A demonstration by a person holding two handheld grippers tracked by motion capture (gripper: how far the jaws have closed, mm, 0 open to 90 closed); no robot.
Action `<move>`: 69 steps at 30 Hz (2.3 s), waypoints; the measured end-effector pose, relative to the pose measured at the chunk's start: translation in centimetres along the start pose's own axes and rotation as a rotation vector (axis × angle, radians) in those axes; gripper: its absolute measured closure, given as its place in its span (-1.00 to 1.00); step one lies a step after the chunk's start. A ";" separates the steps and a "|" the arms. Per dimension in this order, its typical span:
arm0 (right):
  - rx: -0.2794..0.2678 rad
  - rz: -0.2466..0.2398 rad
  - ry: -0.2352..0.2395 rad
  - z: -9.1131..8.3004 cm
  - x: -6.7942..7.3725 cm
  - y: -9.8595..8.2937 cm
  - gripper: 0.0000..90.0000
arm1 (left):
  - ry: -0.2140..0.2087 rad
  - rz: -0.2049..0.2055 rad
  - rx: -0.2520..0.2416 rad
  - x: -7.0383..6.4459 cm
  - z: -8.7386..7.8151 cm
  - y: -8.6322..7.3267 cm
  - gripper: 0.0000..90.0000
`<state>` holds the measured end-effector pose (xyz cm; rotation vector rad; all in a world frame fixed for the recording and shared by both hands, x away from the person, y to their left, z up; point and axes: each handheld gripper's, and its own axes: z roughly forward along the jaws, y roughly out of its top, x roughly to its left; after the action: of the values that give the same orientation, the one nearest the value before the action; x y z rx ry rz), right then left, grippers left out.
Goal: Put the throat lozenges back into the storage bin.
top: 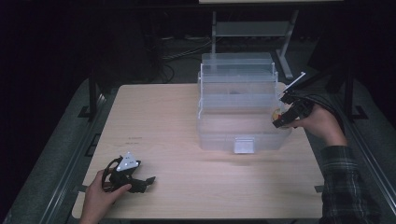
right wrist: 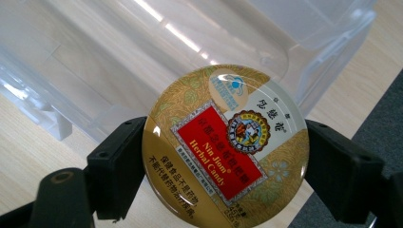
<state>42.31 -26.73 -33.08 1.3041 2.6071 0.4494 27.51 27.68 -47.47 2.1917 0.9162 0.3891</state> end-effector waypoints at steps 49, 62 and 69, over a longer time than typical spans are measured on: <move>-0.125 0.002 0.019 -1.9 1.3 -3.7 -0.62 | 0.000 0.001 0.000 0.0 0.0 0.0 -0.76; -0.173 -0.010 0.006 -2.1 2.9 -7.1 -0.70 | 0.000 0.000 0.000 0.0 0.0 0.0 -0.76; -0.194 0.005 0.011 -1.5 3.6 -9.3 -0.72 | 0.001 0.002 0.000 0.0 0.0 0.0 -0.76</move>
<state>32.75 -29.37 -35.07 1.2473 2.4961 0.6922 27.52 27.69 -47.47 2.1934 0.9143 0.3913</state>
